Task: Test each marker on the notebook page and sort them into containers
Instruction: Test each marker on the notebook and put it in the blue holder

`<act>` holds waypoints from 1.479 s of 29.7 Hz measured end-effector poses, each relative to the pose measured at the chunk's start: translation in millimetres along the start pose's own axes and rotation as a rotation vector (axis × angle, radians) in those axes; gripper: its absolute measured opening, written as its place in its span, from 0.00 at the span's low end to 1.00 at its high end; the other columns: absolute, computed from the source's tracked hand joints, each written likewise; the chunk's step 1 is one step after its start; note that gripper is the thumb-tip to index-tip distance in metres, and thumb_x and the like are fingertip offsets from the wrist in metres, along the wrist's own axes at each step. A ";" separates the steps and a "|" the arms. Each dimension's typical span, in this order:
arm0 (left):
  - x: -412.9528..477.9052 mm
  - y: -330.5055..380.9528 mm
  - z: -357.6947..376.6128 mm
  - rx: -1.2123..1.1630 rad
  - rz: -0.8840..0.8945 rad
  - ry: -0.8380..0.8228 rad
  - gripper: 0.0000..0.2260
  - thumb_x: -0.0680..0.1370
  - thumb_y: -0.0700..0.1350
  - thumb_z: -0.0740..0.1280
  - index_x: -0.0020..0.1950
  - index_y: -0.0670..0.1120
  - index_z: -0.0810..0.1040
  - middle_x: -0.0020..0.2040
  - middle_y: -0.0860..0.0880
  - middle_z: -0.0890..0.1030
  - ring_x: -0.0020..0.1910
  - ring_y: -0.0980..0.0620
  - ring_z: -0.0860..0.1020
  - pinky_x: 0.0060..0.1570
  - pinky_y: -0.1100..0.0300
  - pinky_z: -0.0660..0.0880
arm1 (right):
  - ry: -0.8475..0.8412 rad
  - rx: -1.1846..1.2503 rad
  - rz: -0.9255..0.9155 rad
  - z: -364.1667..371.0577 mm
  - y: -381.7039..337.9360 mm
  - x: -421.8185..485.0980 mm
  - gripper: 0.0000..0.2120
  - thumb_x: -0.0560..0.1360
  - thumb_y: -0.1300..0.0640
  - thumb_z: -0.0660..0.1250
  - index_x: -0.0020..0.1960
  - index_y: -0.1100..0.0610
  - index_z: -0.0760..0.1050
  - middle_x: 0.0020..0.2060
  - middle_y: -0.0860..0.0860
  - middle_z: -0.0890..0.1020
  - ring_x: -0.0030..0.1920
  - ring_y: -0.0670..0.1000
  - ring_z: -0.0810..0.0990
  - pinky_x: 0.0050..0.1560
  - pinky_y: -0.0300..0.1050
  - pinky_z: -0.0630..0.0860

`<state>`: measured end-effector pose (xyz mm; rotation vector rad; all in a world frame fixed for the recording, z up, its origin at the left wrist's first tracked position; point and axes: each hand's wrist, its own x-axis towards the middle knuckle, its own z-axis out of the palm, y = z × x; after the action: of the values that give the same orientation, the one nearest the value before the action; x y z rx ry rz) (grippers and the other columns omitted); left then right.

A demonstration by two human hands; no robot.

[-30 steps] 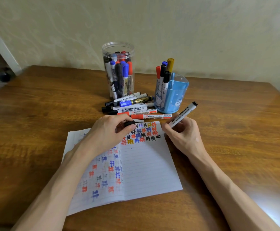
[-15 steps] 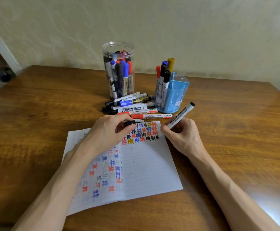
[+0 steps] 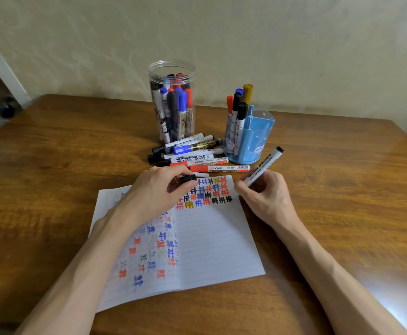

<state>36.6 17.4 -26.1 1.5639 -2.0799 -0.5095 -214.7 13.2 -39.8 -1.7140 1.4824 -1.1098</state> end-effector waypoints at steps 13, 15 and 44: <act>0.1 -0.4 -0.5 -0.012 0.006 0.000 0.16 0.79 0.58 0.67 0.66 0.56 0.78 0.62 0.56 0.82 0.58 0.57 0.80 0.51 0.58 0.82 | -0.007 -0.026 0.006 -0.6 -1.3 -0.1 0.05 0.77 0.58 0.74 0.44 0.57 0.81 0.41 0.48 0.87 0.42 0.45 0.87 0.43 0.45 0.86; 0.3 -0.8 -0.3 -0.009 0.024 0.012 0.17 0.79 0.57 0.68 0.67 0.56 0.78 0.63 0.56 0.82 0.57 0.57 0.80 0.50 0.59 0.82 | -0.041 -0.034 0.018 -1.1 -2.3 0.1 0.05 0.76 0.58 0.74 0.45 0.59 0.81 0.42 0.47 0.87 0.43 0.44 0.87 0.43 0.44 0.86; -2.4 7.8 -3.1 -0.292 0.069 -0.011 0.11 0.77 0.48 0.74 0.58 0.58 0.80 0.51 0.66 0.81 0.55 0.69 0.78 0.47 0.72 0.77 | -0.252 0.428 0.092 -4.7 -21.8 -9.0 0.12 0.78 0.51 0.74 0.59 0.54 0.85 0.47 0.54 0.88 0.45 0.56 0.86 0.47 0.52 0.84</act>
<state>32.9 21.8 -19.6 1.3189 -1.9564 -0.7602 -208.9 26.4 -20.6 -1.4118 1.0658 -1.0298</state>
